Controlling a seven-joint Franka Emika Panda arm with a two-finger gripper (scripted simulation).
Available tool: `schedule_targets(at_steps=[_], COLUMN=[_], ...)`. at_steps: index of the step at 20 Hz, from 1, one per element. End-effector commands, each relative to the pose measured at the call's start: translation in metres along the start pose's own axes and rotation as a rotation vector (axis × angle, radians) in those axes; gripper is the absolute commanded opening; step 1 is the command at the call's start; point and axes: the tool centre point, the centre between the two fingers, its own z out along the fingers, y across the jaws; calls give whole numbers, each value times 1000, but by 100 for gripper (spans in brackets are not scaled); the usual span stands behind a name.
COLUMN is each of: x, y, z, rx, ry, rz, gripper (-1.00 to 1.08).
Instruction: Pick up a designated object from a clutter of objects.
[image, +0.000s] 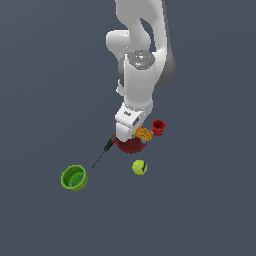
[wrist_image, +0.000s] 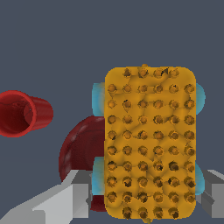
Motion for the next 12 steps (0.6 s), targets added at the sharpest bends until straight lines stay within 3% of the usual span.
schedule_targets(at_steps=[1, 12], x=[-17, -93], y=[0, 2], z=[-20, -109], rx=[0, 2], ry=[2, 5], rz=[0, -1], gripper=[-100, -100])
